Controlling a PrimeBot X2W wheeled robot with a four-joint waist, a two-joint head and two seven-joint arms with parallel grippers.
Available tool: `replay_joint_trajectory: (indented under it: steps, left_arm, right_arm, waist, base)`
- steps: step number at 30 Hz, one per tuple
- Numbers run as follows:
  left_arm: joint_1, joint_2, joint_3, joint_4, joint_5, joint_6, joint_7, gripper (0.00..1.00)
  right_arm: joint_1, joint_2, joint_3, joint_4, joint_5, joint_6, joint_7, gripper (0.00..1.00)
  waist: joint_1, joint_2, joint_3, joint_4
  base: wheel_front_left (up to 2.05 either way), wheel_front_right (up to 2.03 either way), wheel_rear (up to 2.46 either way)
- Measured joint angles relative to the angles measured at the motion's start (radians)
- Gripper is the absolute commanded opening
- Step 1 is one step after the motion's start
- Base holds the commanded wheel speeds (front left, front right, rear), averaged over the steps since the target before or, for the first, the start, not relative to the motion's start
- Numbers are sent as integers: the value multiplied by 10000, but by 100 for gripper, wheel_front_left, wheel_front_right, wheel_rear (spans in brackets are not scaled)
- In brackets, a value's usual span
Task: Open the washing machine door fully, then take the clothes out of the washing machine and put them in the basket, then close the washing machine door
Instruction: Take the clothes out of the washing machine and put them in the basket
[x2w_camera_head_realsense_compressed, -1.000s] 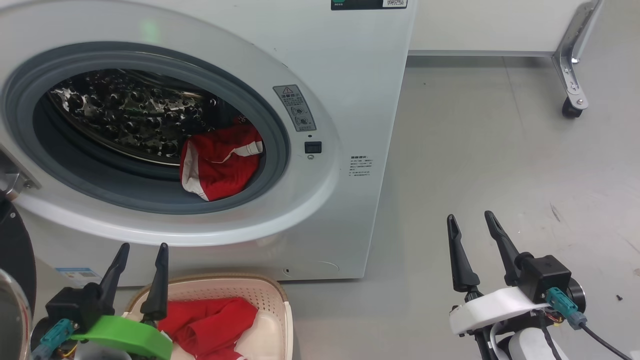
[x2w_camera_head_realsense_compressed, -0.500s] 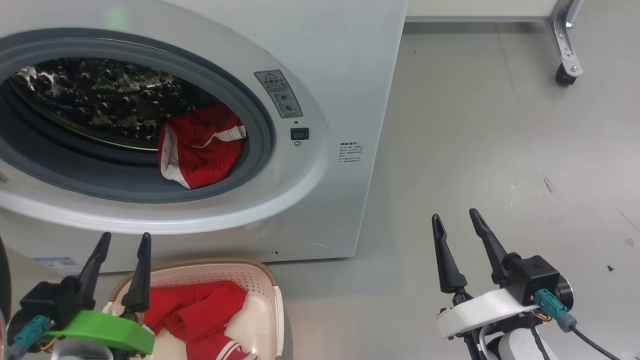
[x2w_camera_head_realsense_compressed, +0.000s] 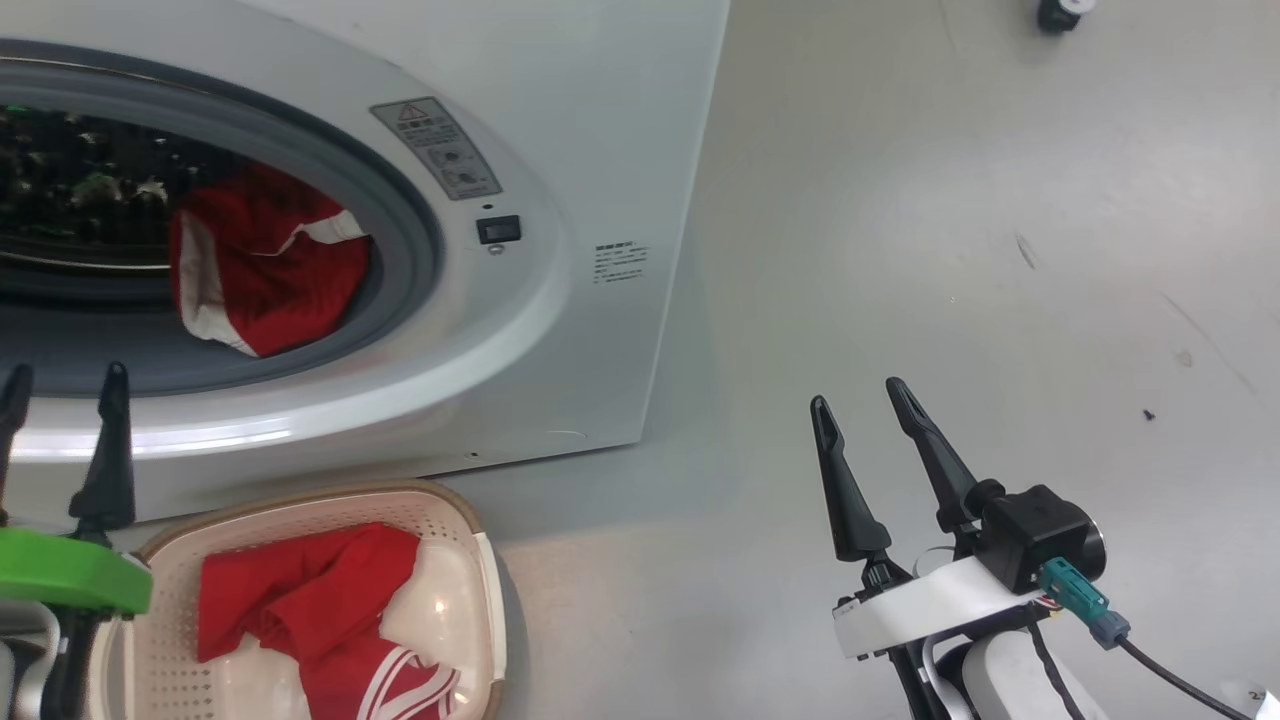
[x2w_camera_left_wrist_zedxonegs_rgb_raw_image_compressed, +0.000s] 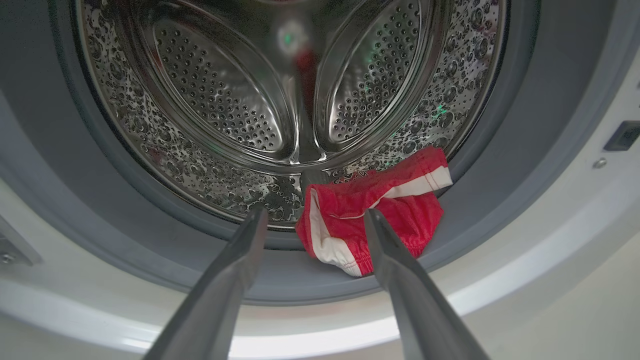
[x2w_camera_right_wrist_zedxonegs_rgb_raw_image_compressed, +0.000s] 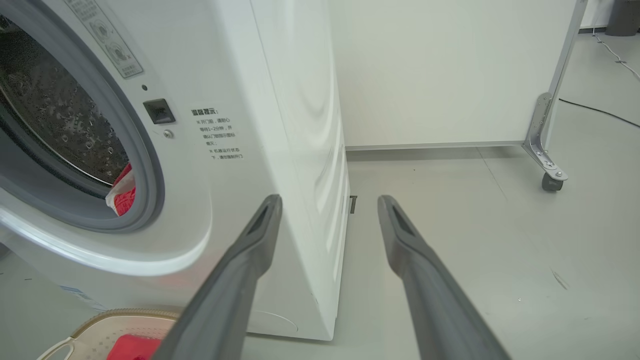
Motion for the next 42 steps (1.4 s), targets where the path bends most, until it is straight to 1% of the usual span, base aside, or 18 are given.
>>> replay_joint_trajectory:
  steps: [6, 12, 13, 19, 25, 26, 30, 34, 39, 42]
  left_arm:
    - [-739, 433, -50, 360, 2, -2, 702, 100]
    - [-1481, 654, -194, 993, -92, -2, 1592, 100]
    - [-1481, 654, -194, 993, -92, -2, 1592, 100]
    - [-2197, 780, -180, 1680, -242, 12, 2431, 100]
    - [-2946, 794, -10, 2433, -397, 506, 3181, 100]
    - [-3076, 794, -8, 2558, -399, 550, 3308, 100]
    - [-3606, 796, -25, 3039, -437, 840, 3992, 100]
    - [-4050, 880, -56, 3382, -433, 976, 4403, 100]
    - [-4446, 1093, -94, 3829, -347, 1248, 4878, 100]
    - [-4622, 1114, -259, 4113, -226, 1256, 5131, 100]
  right_arm:
    - [-204, 0, 318, -67, 274, -109, 0, 100]
    - [-315, 0, 554, -77, 395, -194, 0, 100]
    - [-315, 0, 554, -77, 395, -194, 0, 100]
    - [-317, 0, 719, -90, 405, -290, 0, 100]
    - [-317, 4, 832, -119, 405, -301, 0, 100]
    - [-317, 4, 848, -119, 405, -374, 0, 100]
    - [-317, 6, 959, -188, 407, -403, 0, 100]
    - [-322, 6, 1024, -257, 412, -462, 0, 100]
    - [-404, 12, 1122, -332, 481, -527, 0, 100]
    - [-470, 17, 1141, -337, 481, -552, 0, 100]
  waist:
    - [0, 0, 418, -753]
    - [0, 0, 683, -1474]
    - [0, 0, 683, -1474]
    - [0, 0, 831, -2066]
    - [0, 0, 923, -2504]
    - [0, 0, 935, -2558]
    - [0, 0, 1007, -2748]
    - [0, 0, 1129, -2819]
    - [0, 0, 1279, -2909]
    - [0, 0, 1332, -2951]
  base:
    - [0, 0, 0]
    - [0, 0, 0]
    - [0, 0, 0]
    - [0, 0, 0]
    - [0, 0, 0]
    - [0, 0, 0]
    - [0, 0, 0]
    - [0, 0, 0]
    - [0, 0, 0]
    - [0, 0, 0]
